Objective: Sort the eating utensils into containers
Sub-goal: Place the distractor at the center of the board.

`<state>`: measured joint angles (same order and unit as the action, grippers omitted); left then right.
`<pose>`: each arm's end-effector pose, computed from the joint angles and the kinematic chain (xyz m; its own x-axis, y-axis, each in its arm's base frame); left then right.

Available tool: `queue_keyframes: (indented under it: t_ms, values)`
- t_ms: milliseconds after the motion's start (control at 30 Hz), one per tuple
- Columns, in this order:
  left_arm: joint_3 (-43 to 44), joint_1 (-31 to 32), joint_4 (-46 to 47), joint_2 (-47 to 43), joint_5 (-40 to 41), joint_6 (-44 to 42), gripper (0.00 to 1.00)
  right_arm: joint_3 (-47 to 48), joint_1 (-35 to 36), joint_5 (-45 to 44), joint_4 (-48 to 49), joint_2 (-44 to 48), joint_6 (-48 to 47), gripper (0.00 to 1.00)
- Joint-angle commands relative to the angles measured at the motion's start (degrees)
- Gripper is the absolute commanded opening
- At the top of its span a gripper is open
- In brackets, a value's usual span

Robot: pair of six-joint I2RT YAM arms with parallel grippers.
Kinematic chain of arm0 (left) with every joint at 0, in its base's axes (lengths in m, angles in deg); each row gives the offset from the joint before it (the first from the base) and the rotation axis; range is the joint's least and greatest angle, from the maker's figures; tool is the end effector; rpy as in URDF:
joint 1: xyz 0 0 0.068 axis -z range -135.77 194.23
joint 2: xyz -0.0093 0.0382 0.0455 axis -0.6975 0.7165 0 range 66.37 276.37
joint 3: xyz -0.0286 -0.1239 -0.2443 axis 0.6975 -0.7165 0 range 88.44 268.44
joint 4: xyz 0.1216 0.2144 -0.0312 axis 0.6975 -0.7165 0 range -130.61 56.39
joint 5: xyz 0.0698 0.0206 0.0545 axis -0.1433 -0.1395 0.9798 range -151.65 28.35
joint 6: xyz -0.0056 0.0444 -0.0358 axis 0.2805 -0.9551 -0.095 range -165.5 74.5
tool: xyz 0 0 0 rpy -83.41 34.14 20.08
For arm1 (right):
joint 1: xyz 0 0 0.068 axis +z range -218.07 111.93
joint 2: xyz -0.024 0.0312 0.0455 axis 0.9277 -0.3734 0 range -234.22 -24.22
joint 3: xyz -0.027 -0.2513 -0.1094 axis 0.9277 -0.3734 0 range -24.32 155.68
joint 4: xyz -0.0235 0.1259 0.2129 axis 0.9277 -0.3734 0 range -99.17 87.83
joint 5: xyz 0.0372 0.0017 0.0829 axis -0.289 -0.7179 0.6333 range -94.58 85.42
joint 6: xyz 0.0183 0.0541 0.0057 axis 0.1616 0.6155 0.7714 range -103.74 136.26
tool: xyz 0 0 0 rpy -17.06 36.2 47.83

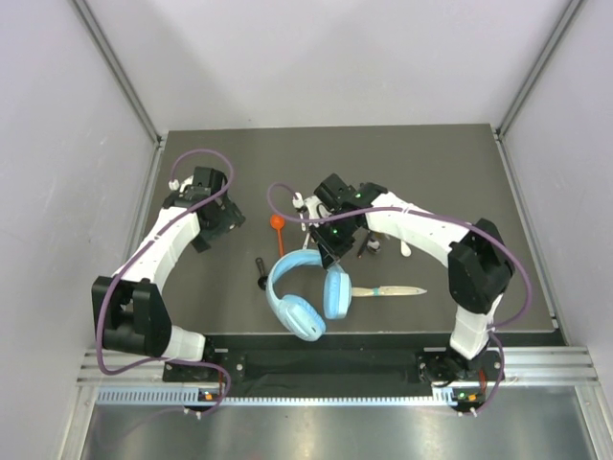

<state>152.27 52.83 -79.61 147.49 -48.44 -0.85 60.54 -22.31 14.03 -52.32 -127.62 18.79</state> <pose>0.2667 -0.0310 0.2643 -0.6593 -0.5922 -0.4633 -0.5894 0.7896 -0.1706 0.2424 0.2676 0.2515 -0.6827 -0.6414 -0.3499 -0.7306 0.6069 0.3130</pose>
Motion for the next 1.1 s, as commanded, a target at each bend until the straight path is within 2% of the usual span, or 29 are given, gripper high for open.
queue_keyframes:
  t_ms: [0, 433, 667, 1067]
  values:
    - [0.33, -0.34, -0.5, -1.14, 1.03, -0.08, 0.99, 2.94, 0.91, 3.62, 0.4, -1.81, -0.77, 0.0]
    - [0.68, -0.34, -1.55, -0.79, 1.73, -0.7, 0.99, 1.62, -1.98, 2.31, 4.97, -6.9, -0.06, 0.0]
    - [0.77, -0.34, -1.55, 0.0, 1.38, -1.22, 0.99, 2.94, -7.52, 3.36, 5.5, -10.16, -0.06, 0.0]
    - [1.12, -0.34, -1.64, 1.14, 1.46, -1.58, 0.99, 7.42, -9.55, 3.54, 5.24, -14.73, 0.02, 0.0]
